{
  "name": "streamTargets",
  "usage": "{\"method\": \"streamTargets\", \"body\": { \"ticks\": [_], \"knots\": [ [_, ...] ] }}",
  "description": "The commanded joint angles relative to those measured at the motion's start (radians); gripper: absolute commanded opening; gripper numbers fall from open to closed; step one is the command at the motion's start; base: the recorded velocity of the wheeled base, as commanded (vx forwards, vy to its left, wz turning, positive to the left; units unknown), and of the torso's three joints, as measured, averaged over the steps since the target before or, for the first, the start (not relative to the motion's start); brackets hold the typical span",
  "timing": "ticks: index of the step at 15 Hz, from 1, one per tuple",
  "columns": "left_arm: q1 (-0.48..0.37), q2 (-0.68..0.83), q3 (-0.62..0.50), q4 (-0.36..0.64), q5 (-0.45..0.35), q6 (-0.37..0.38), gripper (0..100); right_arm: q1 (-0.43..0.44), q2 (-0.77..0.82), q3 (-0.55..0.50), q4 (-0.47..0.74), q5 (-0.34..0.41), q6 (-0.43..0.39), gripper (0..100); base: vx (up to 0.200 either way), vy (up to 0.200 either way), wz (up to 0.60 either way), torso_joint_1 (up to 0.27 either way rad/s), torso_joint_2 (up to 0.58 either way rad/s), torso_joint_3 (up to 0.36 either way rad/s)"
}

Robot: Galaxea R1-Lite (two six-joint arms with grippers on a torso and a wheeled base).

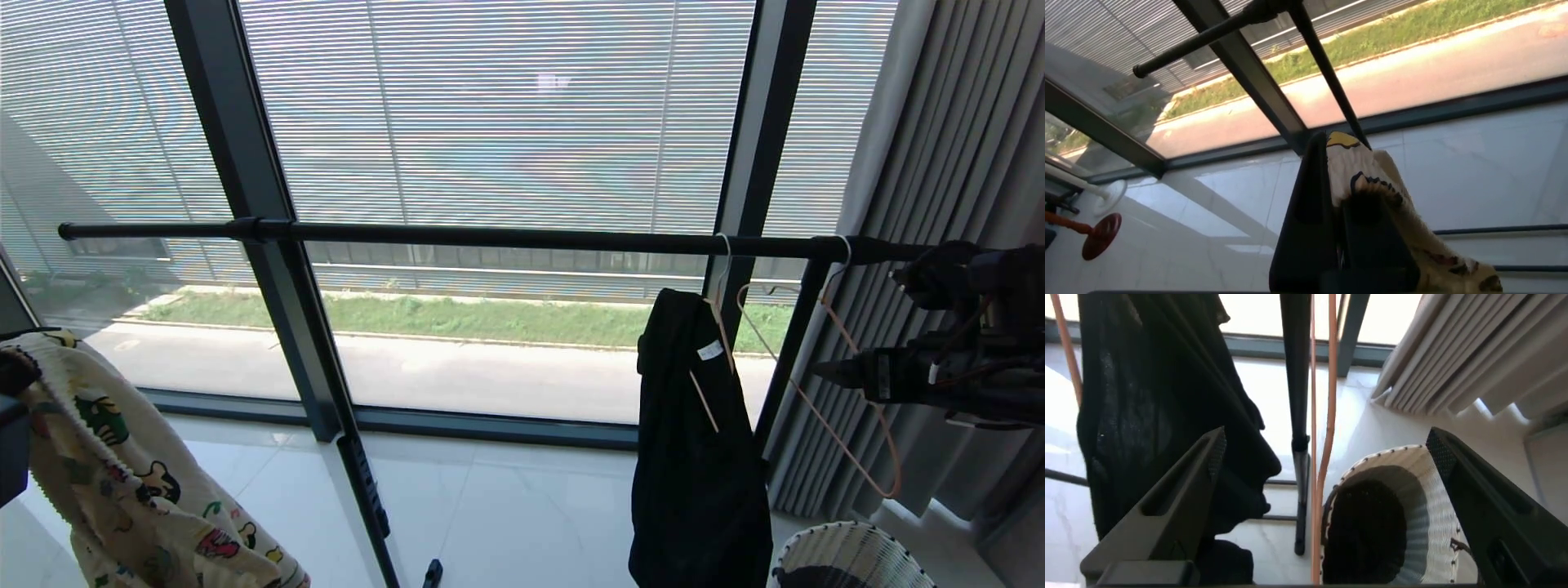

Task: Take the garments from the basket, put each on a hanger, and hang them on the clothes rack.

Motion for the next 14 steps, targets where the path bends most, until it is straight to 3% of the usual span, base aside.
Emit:
{"method": "streamTargets", "body": {
  "ticks": [1,7,8,14],
  "knots": [
    [0.001,0.000,-0.003,0.000,0.001,0.000,0,-0.005,0.064,0.004,-0.011,0.000,0.001,100,0.000,0.000,0.00,0.000,0.00,0.000],
    [-0.001,0.011,-0.003,0.000,0.001,0.000,0,-0.033,0.134,0.002,-0.076,0.001,-0.003,100,0.000,0.000,0.00,0.000,0.00,0.000],
    [-0.001,0.011,-0.003,0.000,0.001,0.000,0,-0.033,0.136,0.002,-0.081,0.004,-0.003,0,0.000,0.000,0.00,0.000,0.00,0.000],
    [-0.001,0.011,-0.008,0.000,0.001,0.000,0,-0.033,0.142,0.002,-0.089,0.000,0.001,0,0.000,0.000,0.00,0.000,0.00,0.000]
  ]
}}
